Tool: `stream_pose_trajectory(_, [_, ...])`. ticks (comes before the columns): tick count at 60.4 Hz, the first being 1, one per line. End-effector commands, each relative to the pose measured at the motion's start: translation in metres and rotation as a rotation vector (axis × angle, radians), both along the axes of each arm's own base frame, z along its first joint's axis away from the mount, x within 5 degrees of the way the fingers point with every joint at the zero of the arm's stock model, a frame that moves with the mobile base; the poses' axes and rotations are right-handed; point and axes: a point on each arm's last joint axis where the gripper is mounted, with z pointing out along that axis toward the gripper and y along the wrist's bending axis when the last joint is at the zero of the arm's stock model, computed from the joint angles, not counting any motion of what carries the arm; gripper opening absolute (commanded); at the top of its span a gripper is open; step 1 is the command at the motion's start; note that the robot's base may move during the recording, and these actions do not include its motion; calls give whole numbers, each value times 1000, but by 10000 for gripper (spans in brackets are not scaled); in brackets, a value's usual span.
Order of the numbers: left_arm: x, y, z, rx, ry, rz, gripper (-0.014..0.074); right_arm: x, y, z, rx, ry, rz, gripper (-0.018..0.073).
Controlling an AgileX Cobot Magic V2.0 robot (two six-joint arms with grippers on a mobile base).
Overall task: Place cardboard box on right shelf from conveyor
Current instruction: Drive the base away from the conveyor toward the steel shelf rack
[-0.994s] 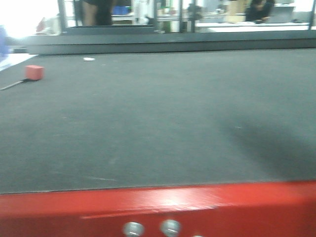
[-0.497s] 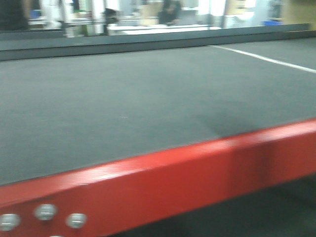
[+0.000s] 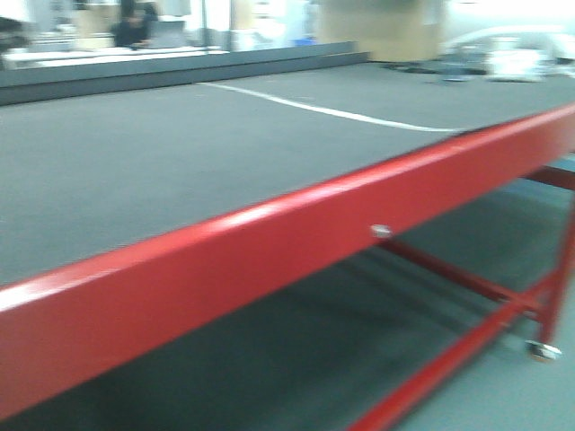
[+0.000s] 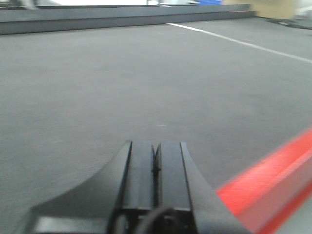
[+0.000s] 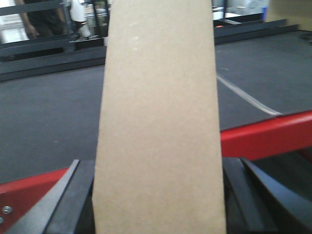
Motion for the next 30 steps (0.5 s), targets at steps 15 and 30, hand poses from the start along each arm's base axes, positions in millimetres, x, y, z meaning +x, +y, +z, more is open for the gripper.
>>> stream_pose_trajectory(15, [-1,1,6,-8,-91,7,-116,-1,0,16,40,-104,-5,127])
stream_pose_trajectory(30, [-1,1,6,-8,-91,7,-116,-1,0,16,40,-104,-5,127])
